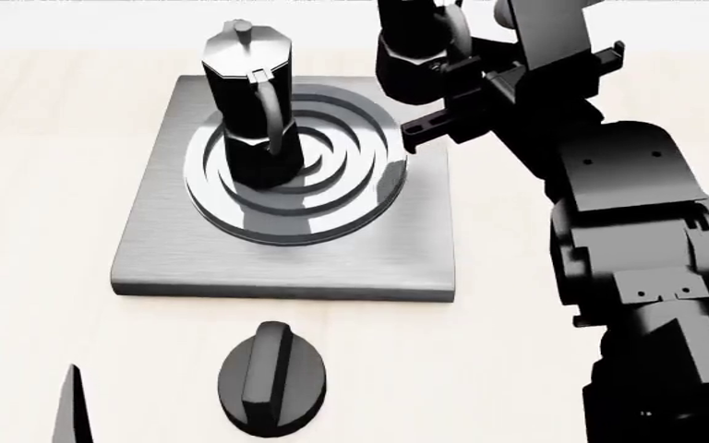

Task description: Put both moka pots on the stove.

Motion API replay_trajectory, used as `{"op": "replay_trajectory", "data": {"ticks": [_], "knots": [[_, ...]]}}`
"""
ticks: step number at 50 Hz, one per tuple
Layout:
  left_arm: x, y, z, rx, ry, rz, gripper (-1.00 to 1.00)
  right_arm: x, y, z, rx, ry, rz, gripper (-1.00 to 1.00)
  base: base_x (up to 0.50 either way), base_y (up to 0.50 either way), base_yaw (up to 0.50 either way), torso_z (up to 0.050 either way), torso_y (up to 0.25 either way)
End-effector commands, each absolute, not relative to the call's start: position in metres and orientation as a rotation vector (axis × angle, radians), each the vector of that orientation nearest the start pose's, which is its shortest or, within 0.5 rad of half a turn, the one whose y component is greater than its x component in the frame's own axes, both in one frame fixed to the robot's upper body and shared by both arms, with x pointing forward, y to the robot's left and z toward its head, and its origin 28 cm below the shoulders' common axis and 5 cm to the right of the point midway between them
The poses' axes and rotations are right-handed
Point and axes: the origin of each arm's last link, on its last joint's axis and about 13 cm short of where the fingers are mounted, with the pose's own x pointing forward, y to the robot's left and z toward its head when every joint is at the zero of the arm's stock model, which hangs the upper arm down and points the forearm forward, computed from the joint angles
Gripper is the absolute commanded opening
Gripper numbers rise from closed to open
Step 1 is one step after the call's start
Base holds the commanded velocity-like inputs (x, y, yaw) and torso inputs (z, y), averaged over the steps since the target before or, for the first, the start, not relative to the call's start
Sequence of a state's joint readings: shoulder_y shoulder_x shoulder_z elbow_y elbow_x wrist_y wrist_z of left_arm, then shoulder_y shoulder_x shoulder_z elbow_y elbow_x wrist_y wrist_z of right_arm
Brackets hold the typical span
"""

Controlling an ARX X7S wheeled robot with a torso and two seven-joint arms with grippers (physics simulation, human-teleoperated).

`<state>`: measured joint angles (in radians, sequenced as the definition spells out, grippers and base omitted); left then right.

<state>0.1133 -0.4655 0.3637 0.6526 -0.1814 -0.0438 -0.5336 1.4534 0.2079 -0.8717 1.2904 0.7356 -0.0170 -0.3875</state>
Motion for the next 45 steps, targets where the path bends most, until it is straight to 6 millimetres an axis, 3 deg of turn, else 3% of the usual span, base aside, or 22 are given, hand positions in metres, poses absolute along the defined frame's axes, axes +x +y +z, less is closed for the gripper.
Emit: {"op": "replay_trajectory", "data": {"ticks": [1,16,45], "knots": [[0.159,0.203,0.108,0.034,-0.367,-0.009,1.0,0.439,-0.138,0.237,-0.106,-0.11,0.417,-1.0,0.0,0.0,0.0,0.0,0.0],[0.158,0.202,0.108,0.032,-0.368,-0.009,1.0,0.438,-0.124,0.22,-0.087,-0.12,0.437,-1.0,0.0,0.0,0.0,0.0,0.001],[0.158,0.201,0.109,0.036,-0.364,-0.008,1.0,0.434,-0.119,0.191,-0.087,-0.064,0.446,-1.0,0.0,0.0,0.0,0.0,0.001]]}}
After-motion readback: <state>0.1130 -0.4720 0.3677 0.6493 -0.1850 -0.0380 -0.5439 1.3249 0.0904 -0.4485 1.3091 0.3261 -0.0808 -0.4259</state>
